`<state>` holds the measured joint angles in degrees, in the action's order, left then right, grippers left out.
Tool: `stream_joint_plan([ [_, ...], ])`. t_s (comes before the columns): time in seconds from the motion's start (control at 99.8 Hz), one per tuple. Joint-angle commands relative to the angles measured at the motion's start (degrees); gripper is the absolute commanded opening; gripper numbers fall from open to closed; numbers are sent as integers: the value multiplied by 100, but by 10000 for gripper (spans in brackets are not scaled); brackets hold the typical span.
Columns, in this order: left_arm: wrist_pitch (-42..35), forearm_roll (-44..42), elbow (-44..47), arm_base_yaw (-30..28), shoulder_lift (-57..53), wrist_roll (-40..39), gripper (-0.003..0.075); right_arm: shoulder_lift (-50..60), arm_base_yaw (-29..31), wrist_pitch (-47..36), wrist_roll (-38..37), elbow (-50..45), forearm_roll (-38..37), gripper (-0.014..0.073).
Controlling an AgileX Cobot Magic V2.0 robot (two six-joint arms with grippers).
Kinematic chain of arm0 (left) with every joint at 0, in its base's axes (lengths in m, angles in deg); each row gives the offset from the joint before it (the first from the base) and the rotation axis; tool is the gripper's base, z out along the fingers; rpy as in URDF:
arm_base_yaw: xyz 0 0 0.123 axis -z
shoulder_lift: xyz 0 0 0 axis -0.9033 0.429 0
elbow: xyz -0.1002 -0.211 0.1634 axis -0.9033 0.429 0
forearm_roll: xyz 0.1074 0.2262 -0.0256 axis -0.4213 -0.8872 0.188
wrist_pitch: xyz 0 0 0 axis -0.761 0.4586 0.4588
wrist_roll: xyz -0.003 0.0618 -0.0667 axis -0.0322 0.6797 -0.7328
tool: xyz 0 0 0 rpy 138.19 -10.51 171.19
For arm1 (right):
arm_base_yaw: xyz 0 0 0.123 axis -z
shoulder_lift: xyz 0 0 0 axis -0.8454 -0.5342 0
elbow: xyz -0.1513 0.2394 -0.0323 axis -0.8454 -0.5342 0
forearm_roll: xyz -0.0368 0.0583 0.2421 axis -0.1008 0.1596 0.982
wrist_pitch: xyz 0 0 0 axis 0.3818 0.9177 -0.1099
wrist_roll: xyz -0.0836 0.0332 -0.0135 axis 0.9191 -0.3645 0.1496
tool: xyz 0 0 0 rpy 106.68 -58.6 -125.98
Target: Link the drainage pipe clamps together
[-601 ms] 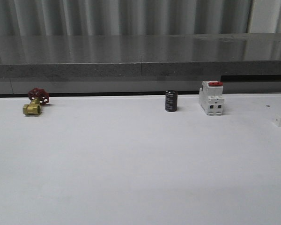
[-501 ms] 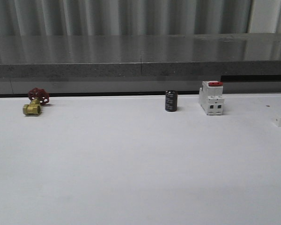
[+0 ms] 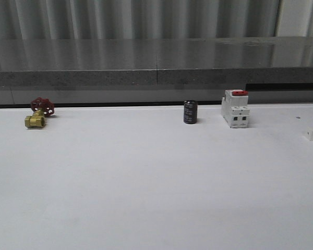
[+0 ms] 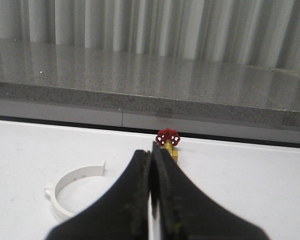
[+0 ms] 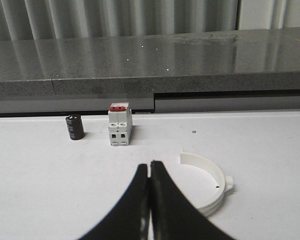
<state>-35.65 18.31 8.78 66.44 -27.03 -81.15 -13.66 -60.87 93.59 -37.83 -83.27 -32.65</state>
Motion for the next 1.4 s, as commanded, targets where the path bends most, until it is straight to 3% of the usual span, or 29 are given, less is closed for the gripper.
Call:
stream_joint_plan([
  [0.0, 45, 126, -617, 38, 313, -13, -20, 105, -9, -447, 18, 115, -6, -67],
  [0.341, 2503, -43, -3029, 38, 2792, -13, -21, 105, -9, -447, 18, 115, -6, -67],
  [0.511, 2783, -181, -3517, 38, 3765, -13, -20, 105, -9, -447, 18, 115, -6, -67],
  [0.772, 2783, -211, -3551, 38, 4673, -13, -14, 105, -9, -447, 18, 115, -6, -67],
  [0.872, 2783, -211, -3551, 38, 4799, -13, 84, 105, -9, -447, 18, 115, -6, -67],
  [0.942, 2783, -211, -3551, 38, 4846, -13, 221, 105, -9, -447, 18, 115, -6, -67],
  [0.952, 2783, -211, -3551, 38, 4846, -13, 270, 105, -9, -447, 18, 115, -6, -67],
  [1.063, 2772, -211, -3551, 38, 4846, -13, 519, 105, -9, -447, 18, 115, -6, -67],
  [1.133, 2689, -211, -3551, 38, 4846, -13, 622, 105, -9, -447, 18, 115, -6, -67],
  [1.273, 2328, -211, -3575, 38, 4907, -13, 638, 105, -9, -447, 18, 115, -6, -67],
  [1.393, 2623, -211, -3989, 26, 5345, -13, 638, 105, -9, -447, 18, 115, -6, -67],
])
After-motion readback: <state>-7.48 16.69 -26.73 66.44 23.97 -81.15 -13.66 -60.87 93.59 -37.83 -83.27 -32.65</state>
